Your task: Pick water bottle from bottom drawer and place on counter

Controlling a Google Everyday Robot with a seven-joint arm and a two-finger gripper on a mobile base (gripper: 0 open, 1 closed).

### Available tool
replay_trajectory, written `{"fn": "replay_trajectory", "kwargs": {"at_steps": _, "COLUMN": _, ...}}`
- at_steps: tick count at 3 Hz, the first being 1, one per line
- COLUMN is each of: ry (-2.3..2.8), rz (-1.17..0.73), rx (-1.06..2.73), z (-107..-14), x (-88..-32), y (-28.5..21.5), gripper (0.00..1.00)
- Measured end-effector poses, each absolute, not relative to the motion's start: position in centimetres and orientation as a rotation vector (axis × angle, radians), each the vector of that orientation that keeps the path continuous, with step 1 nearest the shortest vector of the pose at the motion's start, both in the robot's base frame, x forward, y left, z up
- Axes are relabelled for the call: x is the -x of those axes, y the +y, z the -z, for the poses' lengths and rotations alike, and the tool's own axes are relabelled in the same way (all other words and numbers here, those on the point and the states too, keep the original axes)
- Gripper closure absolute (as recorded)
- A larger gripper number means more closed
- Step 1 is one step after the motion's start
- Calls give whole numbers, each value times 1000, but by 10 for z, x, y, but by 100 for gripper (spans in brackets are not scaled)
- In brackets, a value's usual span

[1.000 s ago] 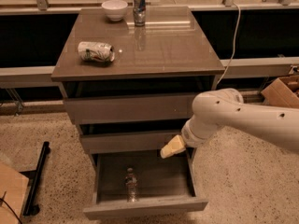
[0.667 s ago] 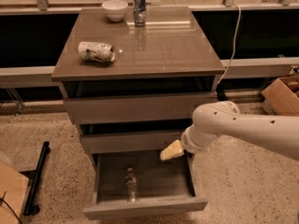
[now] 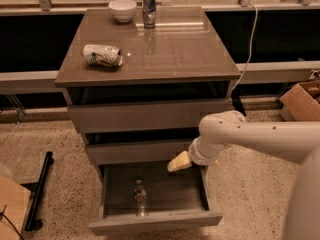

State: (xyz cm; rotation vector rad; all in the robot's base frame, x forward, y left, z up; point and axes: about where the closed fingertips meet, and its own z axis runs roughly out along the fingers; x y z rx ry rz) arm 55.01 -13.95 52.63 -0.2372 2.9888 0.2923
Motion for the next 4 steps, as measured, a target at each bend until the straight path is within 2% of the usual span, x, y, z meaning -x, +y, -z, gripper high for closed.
{"fn": "replay_trajectory", "kwargs": {"at_steps": 2, "ry": 3063, "rz": -319, "rx": 3, "z": -437, "x": -584, "y": -118, "gripper": 0}}
{"fn": "replay_trajectory", "kwargs": {"at_steps": 4, "ry": 3036, "rz": -554, "rx": -157, "z": -366, "x": -610, "y": -95, "gripper": 0}}
